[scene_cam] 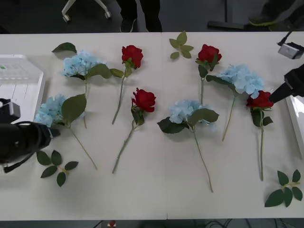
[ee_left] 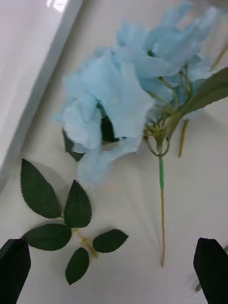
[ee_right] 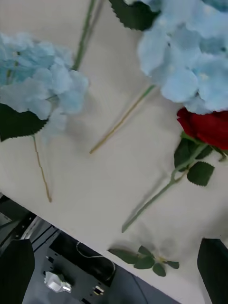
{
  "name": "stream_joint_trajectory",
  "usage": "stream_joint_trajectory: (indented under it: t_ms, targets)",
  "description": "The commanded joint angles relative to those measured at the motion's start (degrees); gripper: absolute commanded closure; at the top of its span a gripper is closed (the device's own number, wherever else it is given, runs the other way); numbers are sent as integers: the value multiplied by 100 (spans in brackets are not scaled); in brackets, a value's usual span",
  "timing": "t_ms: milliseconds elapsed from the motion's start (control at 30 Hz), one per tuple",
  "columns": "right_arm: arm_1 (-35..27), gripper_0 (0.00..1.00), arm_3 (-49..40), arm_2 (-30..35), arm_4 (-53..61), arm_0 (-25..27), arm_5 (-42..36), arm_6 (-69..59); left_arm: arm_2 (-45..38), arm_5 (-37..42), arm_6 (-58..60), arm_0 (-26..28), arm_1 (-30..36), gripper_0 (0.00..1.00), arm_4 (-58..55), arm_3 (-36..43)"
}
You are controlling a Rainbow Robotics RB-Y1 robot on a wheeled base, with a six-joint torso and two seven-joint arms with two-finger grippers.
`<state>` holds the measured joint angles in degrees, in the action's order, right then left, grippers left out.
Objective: Place the red flowers into the right box and the blue flowers into the left box. If a person shows an open palm, hand one flower to the person first, then continue sorting.
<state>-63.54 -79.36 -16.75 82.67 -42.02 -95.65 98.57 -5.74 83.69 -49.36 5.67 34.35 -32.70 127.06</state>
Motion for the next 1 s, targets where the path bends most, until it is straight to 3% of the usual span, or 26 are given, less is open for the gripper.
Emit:
stream_joint_trajectory:
  t_ms: [33,133,300,767,1000]
  targets:
    - [-211,0,-739,356,-577,511,214,-883,741,156,673,-497,-235,0,1116,12]
    - [-150,0,-1214,734,-946,1029,319,-1366,1321,262,981,-769,-367,0,1837,-251]
    - [132,0,-1688,928,-1640,1425,504,-1955,1435,-63,1086,-883,-490,0,1986,-700]
    - [1221,0,-1688,866,-3626,1609,697,-2360,1576,-626,1130,-1384,-833,0,2408,-1754]
    - [1380,0,-1205,638,-3864,1583,1084,-2316,1576,-643,1095,-1560,-903,0,2496,-2080]
